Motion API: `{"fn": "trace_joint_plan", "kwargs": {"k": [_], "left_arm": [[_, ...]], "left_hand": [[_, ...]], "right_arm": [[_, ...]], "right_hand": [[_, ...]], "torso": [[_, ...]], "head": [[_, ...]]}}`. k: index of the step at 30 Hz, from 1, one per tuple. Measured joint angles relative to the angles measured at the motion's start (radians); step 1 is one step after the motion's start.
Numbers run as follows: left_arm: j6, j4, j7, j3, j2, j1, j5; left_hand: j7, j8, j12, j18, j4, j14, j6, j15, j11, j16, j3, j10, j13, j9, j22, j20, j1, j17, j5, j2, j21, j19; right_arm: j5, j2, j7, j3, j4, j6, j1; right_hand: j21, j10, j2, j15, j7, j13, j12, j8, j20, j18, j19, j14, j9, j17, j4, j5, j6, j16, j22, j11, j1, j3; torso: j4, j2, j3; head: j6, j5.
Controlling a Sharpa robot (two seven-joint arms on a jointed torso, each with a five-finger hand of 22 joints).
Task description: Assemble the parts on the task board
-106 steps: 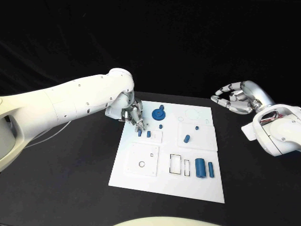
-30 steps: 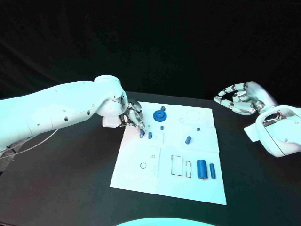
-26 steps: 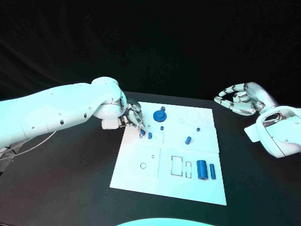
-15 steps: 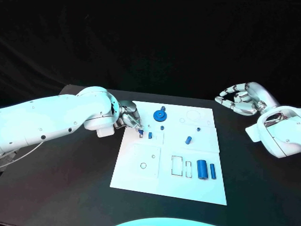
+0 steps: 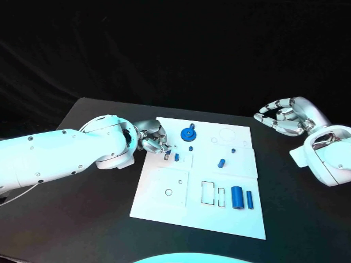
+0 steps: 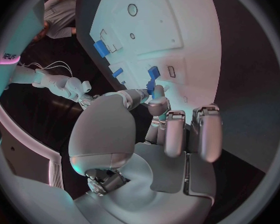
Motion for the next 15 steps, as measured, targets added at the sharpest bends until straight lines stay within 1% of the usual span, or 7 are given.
{"fn": "trace_joint_plan", "kwargs": {"k": [1,6,12,13,14,15], "left_arm": [[-0.008,0.001,0.007,0.000,-0.001,-0.004,-0.011],[-0.042,0.001,0.038,0.000,-0.004,-0.028,-0.067],[-0.063,-0.007,0.058,-0.001,-0.003,-0.049,-0.123],[-0.066,-0.009,0.060,-0.002,-0.003,-0.052,-0.131],[-0.068,-0.012,0.063,-0.002,-0.003,-0.055,-0.142],[-0.070,-0.015,0.064,-0.002,-0.003,-0.057,-0.149]], "left_hand": [[0.003,0.000,0.000,0.000,0.000,0.000,0.003,0.000,0.000,0.000,0.000,0.000,0.000,0.000,0.000,-0.002,0.001,0.000,0.000,-0.002,0.000,0.002],[0.000,0.000,0.000,0.000,0.000,0.000,0.007,0.000,0.000,0.000,0.000,0.007,0.002,0.000,0.000,-0.003,0.001,0.000,0.005,-0.009,0.000,0.003],[-0.001,0.000,0.000,0.000,0.003,0.000,0.008,0.000,0.000,0.000,0.003,0.007,0.002,0.000,0.000,-0.003,0.000,0.000,0.005,-0.010,0.005,0.003],[-0.001,0.000,0.000,-0.003,0.003,0.000,0.008,0.000,0.000,0.000,0.003,0.007,0.002,0.000,0.000,-0.003,0.000,0.000,0.005,-0.010,0.005,0.003],[-0.002,0.000,0.000,-0.016,0.003,0.000,0.009,0.000,0.000,0.000,0.003,0.007,0.002,0.000,0.000,-0.003,-0.002,0.000,0.005,-0.012,0.005,0.003],[0.000,0.000,0.000,-0.016,0.003,0.000,0.010,0.000,0.000,0.000,0.003,0.007,0.002,0.000,0.000,-0.003,-0.003,0.000,0.005,-0.013,0.005,0.003]], "right_arm": [[0.000,0.000,0.000,0.000,0.000,0.000,0.000],[0.000,-0.003,0.001,0.000,0.002,0.000,-0.001],[0.000,-0.005,0.001,0.000,0.003,0.000,-0.002],[0.000,-0.005,0.001,0.000,0.003,0.000,-0.002],[0.000,-0.005,0.001,0.000,0.003,0.000,-0.002],[0.000,-0.005,0.001,0.000,0.003,0.000,-0.002]], "right_hand": [[0.000,0.000,0.000,0.000,0.000,0.000,0.000,0.000,0.000,0.000,0.000,0.000,0.000,0.000,0.000,0.000,0.000,0.000,0.000,0.000,0.000,0.000],[0.000,0.000,0.000,0.000,0.000,0.000,0.000,0.000,0.000,0.000,0.000,0.000,0.000,0.000,0.000,0.000,0.000,0.000,0.000,0.000,0.000,0.000],[0.000,0.000,0.000,0.000,0.000,0.000,0.000,0.000,0.000,0.000,0.000,0.000,0.000,0.000,0.000,0.000,0.000,0.000,0.000,0.000,0.000,0.000],[0.000,0.000,0.000,0.000,0.000,0.000,0.000,0.000,0.000,0.000,0.000,0.000,0.000,0.000,0.000,0.000,0.000,0.000,0.000,0.000,0.000,0.000],[0.000,0.000,0.000,0.000,0.000,0.000,0.000,0.000,0.000,0.000,0.000,0.000,0.000,0.000,0.000,0.000,0.000,0.000,0.000,0.000,0.000,0.000],[0.000,0.000,0.000,0.000,0.000,0.000,0.000,0.000,0.000,0.000,0.000,0.000,0.000,0.000,0.000,0.000,0.000,0.000,0.000,0.000,0.000,0.000]], "torso": [[-0.0002,0.000,0.0001],[-0.0008,0.001,0.0005],[-0.0007,0.002,0.0010],[-0.0006,0.002,0.0010],[-0.0005,0.002,0.0010],[-0.0003,0.002,0.0010]], "head": [[0.000,0.000],[0.000,0.001],[-0.004,0.000],[-0.004,-0.001],[-0.004,-0.001],[-0.005,-0.001]]}}
